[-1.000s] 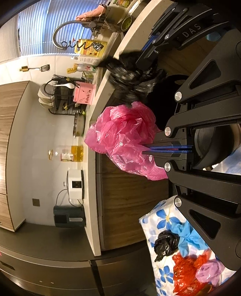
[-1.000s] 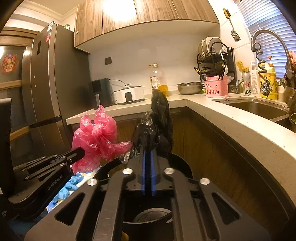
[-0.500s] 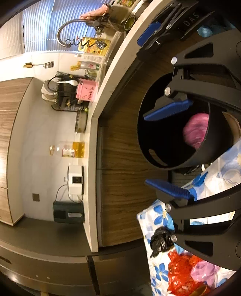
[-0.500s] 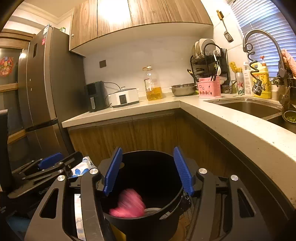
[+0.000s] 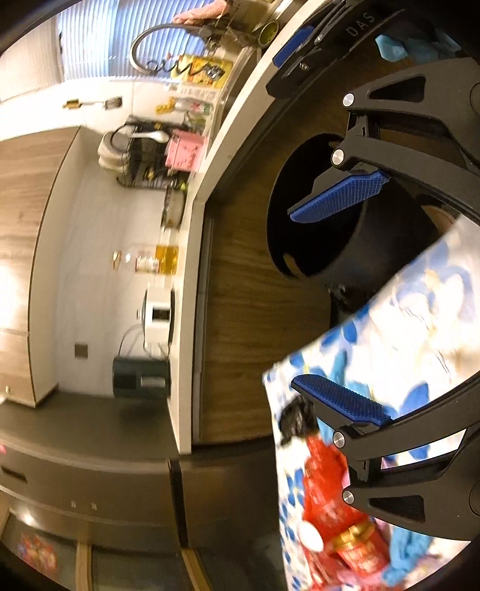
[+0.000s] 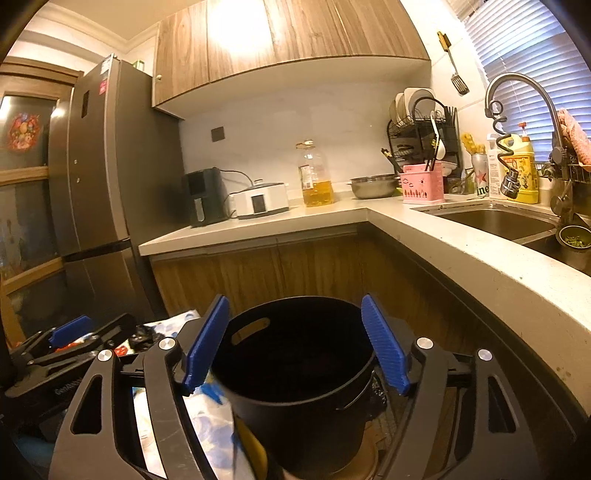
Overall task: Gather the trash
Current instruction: 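Move both open tools back to the trash pile on the table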
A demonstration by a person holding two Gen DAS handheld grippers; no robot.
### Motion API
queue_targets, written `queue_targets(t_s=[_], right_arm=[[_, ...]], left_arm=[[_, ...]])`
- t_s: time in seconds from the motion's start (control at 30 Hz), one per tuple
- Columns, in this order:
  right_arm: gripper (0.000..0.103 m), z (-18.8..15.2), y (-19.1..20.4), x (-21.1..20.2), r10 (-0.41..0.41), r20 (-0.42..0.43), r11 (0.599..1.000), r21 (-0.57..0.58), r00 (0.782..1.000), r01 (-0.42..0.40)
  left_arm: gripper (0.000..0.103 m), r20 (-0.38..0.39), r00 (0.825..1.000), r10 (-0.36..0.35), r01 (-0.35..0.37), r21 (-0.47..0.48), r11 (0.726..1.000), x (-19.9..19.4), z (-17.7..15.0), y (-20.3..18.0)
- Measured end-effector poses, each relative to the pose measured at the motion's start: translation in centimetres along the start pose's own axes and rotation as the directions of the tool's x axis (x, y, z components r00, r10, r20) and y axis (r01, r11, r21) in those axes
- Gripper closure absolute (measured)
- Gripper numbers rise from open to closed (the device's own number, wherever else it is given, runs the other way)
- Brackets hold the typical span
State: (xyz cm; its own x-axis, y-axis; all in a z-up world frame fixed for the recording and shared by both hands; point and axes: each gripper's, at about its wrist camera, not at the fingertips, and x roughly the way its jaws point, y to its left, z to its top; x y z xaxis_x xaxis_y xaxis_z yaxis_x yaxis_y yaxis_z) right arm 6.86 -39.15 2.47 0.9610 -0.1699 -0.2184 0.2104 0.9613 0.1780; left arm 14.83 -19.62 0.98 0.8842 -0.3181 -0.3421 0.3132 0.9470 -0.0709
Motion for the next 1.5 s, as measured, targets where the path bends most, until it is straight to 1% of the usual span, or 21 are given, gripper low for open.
queue_targets(t_s=[0.27, 0.37, 0.5, 0.7, 0.8, 0.87, 1.1, 1.3, 1.4, 1.43, 1.5], right_arm=[[0.030, -0.7, 2.1, -2.1, 0.029, 0.005, 1.000, 0.000, 1.000, -0.029], [0.030, -1.2, 3.1, -2.6, 0.049, -0.005, 0.999, -0.005, 0.999, -0.049], [0.030, -1.9, 5.0, -2.9, 0.087, -0.022, 0.996, -0.008, 0.996, -0.087], [0.030, -3.1, 8.6, -2.9, 0.168, -0.057, 0.985, -0.029, 0.984, -0.170], [0.030, -3.8, 10.4, -2.9, 0.208, -0.071, 0.977, -0.037, 0.975, -0.211], [0.030, -4.3, 11.7, -2.9, 0.235, -0.086, 0.970, -0.044, 0.968, -0.240], [0.030, -6.5, 16.7, -2.8, 0.329, -0.136, 0.938, -0.072, 0.935, -0.340], [0.030, -8.9, 20.6, -2.8, 0.406, -0.191, 0.897, -0.106, 0.894, -0.430], [0.030, -10.3, 22.5, -2.5, 0.439, -0.229, 0.874, -0.117, 0.869, -0.472], [0.030, -10.8, 23.3, -2.4, 0.452, -0.245, 0.863, -0.123, 0.858, -0.490], [0.030, -11.7, 24.8, -2.3, 0.468, -0.269, 0.847, -0.136, 0.842, -0.514]], left_arm=[[0.020, 0.011, 0.995, 0.096, -0.096, -0.033, 0.995, -4.3, -1.3, 3.4], [0.020, 0.007, 0.990, 0.142, -0.142, -0.050, 0.989, -5.8, -2.2, 5.0], [0.020, -0.006, 0.982, 0.187, -0.187, -0.078, 0.979, -7.5, -3.4, 7.2], [0.020, -0.031, 0.961, 0.275, -0.276, -0.110, 0.955, -9.7, -5.0, 10.8], [0.020, -0.032, 0.939, 0.342, -0.343, -0.113, 0.933, -11.1, -5.9, 12.6], [0.020, -0.039, 0.924, 0.380, -0.381, -0.119, 0.917, -12.0, -6.4, 14.1], [0.020, -0.059, 0.886, 0.461, -0.464, -0.167, 0.870, -14.4, -7.5, 18.2], [0.020, -0.077, 0.859, 0.506, -0.511, -0.192, 0.838, -15.7, -8.4, 20.7], [0.020, -0.096, 0.842, 0.532, -0.539, -0.209, 0.816, -16.2, -8.9, 22.1], [0.020, -0.099, 0.838, 0.537, -0.545, -0.214, 0.811, -16.3, -9.0, 22.5], [0.020, -0.104, 0.831, 0.547, -0.555, -0.223, 0.801, -16.5, -9.1, 23.4]])
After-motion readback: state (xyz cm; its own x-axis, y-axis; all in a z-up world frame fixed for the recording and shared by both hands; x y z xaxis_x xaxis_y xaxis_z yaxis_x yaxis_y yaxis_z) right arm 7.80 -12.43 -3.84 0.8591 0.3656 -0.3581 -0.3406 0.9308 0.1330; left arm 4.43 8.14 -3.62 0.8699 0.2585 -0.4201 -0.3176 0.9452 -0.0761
